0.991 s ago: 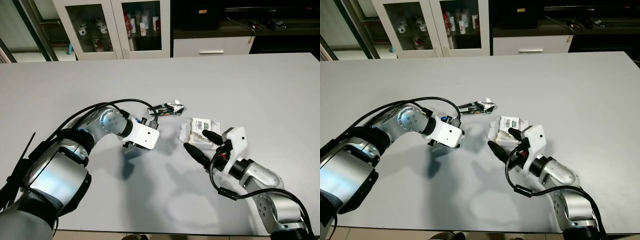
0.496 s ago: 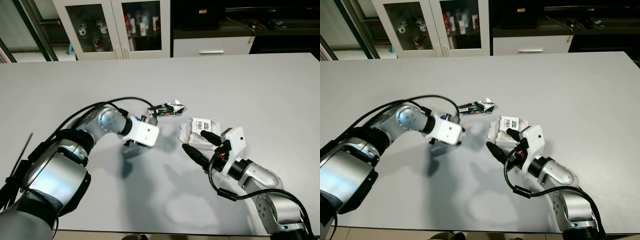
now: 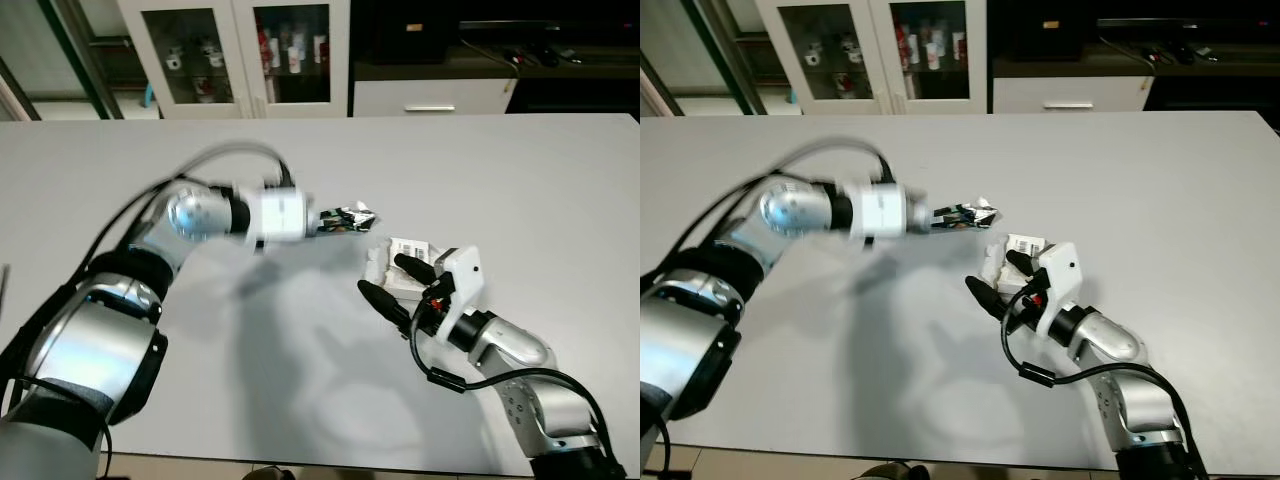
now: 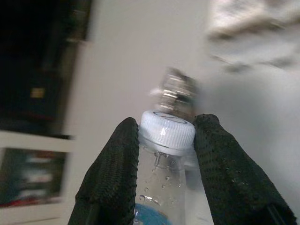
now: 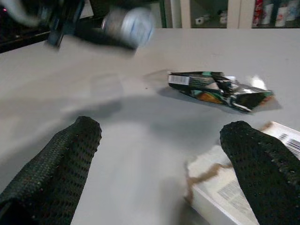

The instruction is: Picking trash to rubbish bin

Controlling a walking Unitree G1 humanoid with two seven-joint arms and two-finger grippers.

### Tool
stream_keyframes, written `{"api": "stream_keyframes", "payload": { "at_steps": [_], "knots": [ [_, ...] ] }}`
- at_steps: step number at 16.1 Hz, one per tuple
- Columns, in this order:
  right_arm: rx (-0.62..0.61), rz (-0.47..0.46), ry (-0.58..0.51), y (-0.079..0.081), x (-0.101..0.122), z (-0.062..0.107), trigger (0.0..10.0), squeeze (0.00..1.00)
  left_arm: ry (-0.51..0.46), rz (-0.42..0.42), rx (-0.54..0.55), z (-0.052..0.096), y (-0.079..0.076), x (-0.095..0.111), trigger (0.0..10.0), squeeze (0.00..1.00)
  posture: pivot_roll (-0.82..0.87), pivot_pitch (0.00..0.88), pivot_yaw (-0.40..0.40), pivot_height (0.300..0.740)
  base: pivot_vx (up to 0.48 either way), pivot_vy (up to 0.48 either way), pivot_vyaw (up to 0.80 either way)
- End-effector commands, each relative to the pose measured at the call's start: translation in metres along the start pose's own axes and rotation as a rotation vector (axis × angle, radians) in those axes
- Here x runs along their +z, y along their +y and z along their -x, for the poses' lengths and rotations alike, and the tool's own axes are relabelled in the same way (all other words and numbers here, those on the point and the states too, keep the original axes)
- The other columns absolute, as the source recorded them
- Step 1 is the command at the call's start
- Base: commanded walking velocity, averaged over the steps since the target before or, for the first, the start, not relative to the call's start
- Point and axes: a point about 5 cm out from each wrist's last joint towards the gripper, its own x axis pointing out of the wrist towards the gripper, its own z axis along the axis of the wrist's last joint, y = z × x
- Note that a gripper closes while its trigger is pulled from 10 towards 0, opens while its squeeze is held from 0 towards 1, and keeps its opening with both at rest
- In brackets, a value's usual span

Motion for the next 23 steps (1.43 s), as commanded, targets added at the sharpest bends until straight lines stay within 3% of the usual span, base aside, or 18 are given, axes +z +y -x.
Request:
{"api": "stream_keyframes", "payload": {
  "at_steps": [1,4,5,7,9,10,14,18,20,21,23],
  "knots": [
    [0.013,0.014,-0.022,0.002,0.006,-0.006,10.0,0.00,-0.035,0.014,0.126,0.004,0.020,0.009,10.0,0.00,-0.06,0.005,0.070,0.740,0.000,0.000,0.00],
    [-0.009,0.016,-0.077,0.004,0.016,-0.012,10.0,0.00,-0.059,0.065,0.281,0.003,0.027,0.011,10.0,0.00,-0.06,0.000,0.061,0.740,0.000,0.000,0.00],
    [-0.097,0.049,-0.126,-0.002,0.025,-0.018,10.0,0.00,-0.003,0.161,0.454,0.006,0.032,0.002,10.0,0.00,-0.06,0.000,0.055,0.740,0.000,0.000,0.00],
    [-0.283,0.025,-0.215,-0.019,0.039,-0.023,10.0,0.00,0.061,0.297,0.654,0.013,0.034,-0.011,10.0,0.00,-0.05,0.000,0.043,0.740,0.000,0.000,0.00],
    [-0.376,0.039,-0.259,-0.026,0.047,-0.025,10.0,0.00,0.077,0.358,0.731,0.015,0.033,-0.016,10.0,0.00,-0.05,0.000,0.037,0.740,0.000,0.000,0.00],
    [-0.460,0.063,-0.299,-0.031,0.055,-0.027,10.0,0.00,0.063,0.516,0.759,0.008,0.021,-0.020,10.0,0.00,-0.04,0.000,0.035,0.740,0.000,0.000,0.00],
    [-0.682,0.057,-0.390,-0.043,0.067,-0.028,10.0,0.00,0.023,0.690,0.939,-0.003,0.009,-0.012,10.0,0.00,-0.04,0.000,0.023,0.740,0.000,0.000,0.00],
    [-0.712,0.067,-0.419,-0.041,0.070,-0.037,10.0,0.00,-0.061,0.700,1.071,0.003,0.020,0.002,10.0,0.00,-0.03,0.007,0.016,0.740,0.000,0.000,0.00],
    [-0.715,0.069,-0.433,-0.042,0.073,-0.039,10.0,0.00,-0.091,0.588,1.136,0.009,0.023,0.004,10.0,0.00,-0.03,0.009,0.011,0.740,0.000,0.000,0.00],
    [-0.719,0.069,-0.432,-0.043,0.073,-0.039,10.0,0.00,-0.095,0.570,1.139,0.009,0.022,0.006,10.0,0.00,-0.03,0.009,0.011,0.740,0.000,0.000,0.00],
    [-0.731,0.080,-0.407,-0.040,0.066,-0.043,10.0,0.00,-0.117,0.629,1.095,0.000,0.005,0.015,10.0,0.00,-0.04,0.011,0.000,0.740,0.000,0.000,0.00]
  ]
}}
